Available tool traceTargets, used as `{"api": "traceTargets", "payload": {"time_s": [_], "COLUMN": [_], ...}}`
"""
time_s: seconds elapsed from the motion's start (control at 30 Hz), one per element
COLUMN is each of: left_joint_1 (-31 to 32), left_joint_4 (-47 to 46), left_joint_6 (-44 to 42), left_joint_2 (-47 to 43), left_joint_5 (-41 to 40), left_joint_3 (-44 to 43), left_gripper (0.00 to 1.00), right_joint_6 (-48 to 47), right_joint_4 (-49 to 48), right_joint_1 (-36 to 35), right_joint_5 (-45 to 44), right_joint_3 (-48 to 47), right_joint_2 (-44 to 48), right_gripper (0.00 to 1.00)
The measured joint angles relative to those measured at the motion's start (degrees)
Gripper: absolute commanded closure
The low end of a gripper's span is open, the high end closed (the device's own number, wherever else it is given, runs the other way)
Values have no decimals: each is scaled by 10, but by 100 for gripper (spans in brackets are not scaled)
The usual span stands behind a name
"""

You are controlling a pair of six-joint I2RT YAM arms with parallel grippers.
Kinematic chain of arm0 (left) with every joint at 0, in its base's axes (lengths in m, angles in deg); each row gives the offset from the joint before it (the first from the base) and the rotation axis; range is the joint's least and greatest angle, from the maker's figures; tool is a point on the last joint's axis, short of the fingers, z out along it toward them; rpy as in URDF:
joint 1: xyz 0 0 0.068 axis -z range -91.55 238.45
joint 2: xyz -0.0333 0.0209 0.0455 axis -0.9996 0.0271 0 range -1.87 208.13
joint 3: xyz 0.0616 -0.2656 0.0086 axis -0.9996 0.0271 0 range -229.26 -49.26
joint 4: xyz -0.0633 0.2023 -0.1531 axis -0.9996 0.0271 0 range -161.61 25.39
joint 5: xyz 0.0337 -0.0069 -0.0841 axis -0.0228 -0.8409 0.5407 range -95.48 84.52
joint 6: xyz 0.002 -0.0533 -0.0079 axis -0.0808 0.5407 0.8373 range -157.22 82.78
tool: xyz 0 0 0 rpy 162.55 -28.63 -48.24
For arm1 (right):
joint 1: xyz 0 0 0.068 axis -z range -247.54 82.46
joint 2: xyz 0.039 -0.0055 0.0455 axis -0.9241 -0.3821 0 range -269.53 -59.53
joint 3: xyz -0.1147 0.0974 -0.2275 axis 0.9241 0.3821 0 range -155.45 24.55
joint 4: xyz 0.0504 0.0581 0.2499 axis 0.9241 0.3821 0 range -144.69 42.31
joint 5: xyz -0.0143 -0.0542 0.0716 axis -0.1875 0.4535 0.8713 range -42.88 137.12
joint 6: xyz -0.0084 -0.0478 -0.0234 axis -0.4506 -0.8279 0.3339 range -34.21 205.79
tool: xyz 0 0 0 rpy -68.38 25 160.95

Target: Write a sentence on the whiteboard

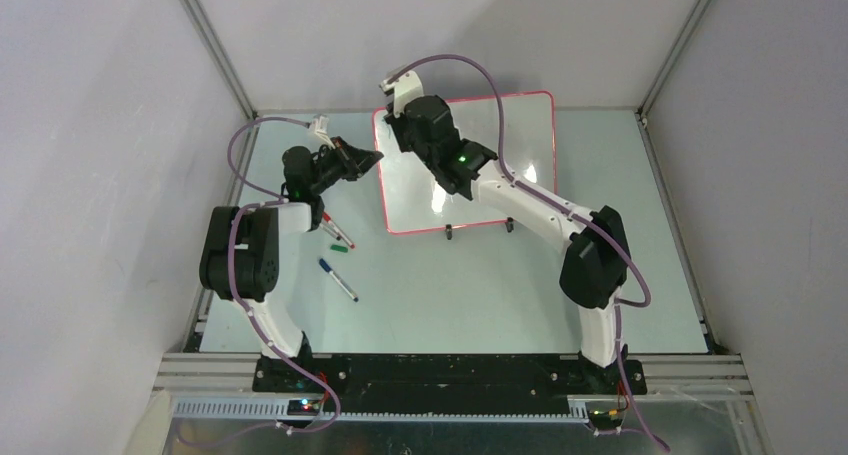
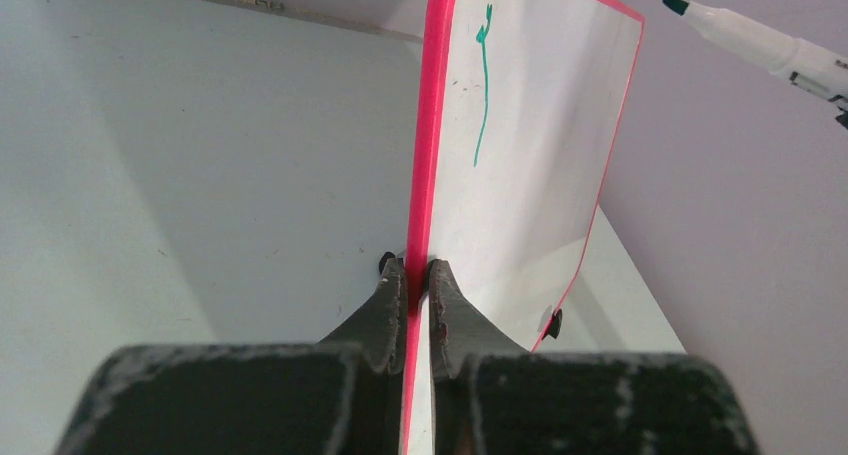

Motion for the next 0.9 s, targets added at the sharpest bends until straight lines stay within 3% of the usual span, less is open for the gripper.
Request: {"api": "traceTargets", "payload": {"time_s": [0.43, 0.9], "left_joint_1": [2, 2], "left_joint_4": [12, 21], "left_joint_6": [-17, -24], "left_joint_2": [-10, -17], "left_joint_5": [0, 2], "left_joint_3": [0, 0], "left_gripper": [100, 100], "right_joint_6": [87, 113], "right_joint_4": [99, 101], "right_joint_1": [14, 39], "right_joint_5": [49, 70], "right_joint_3": [-63, -66], "right_joint_2": [-14, -34], "right_gripper": [100, 100]}}
